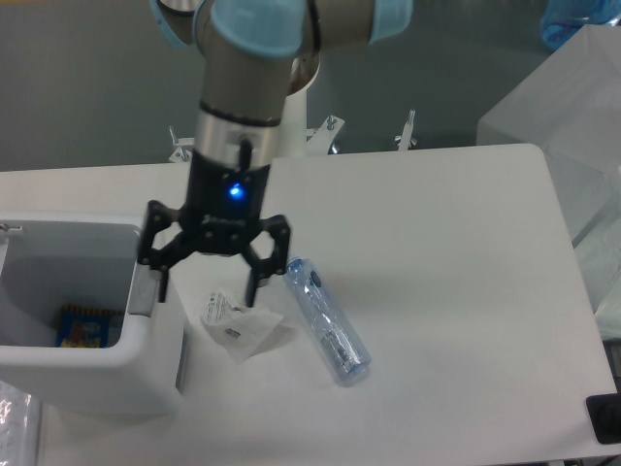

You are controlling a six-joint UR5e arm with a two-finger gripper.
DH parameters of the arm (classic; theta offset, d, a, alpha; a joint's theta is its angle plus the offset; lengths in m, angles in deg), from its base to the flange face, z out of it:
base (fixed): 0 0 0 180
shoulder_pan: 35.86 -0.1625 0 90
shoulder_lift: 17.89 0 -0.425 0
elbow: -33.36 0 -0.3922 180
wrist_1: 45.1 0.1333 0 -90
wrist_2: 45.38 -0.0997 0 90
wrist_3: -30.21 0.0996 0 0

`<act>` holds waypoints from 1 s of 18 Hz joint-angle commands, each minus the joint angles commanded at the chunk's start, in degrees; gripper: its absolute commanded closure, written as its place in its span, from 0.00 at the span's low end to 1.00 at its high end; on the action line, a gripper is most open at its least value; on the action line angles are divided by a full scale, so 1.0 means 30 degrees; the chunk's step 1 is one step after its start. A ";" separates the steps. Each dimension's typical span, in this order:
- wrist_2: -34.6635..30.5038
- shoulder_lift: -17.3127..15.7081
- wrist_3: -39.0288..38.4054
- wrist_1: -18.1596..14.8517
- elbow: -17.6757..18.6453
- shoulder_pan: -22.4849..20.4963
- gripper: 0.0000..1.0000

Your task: Open the trash can

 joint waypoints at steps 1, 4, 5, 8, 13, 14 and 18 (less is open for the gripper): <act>-0.0350 -0.0029 0.0234 0.0029 -0.0117 -0.0381 0.00; -0.2077 -0.0030 0.2103 -0.0029 -0.0206 -0.1466 0.00; -0.2372 -0.0059 0.2604 -0.0058 -0.0235 -0.1730 0.00; -0.2492 -0.0059 0.3718 -0.0175 -0.0236 -0.2491 0.00; -0.3690 -0.0323 0.7785 -0.1430 0.0262 -0.3723 0.00; -0.4013 -0.0323 0.8722 -0.2045 0.0263 -0.3870 0.00; -0.4660 -0.0469 1.1422 -0.3279 0.0292 -0.4749 0.00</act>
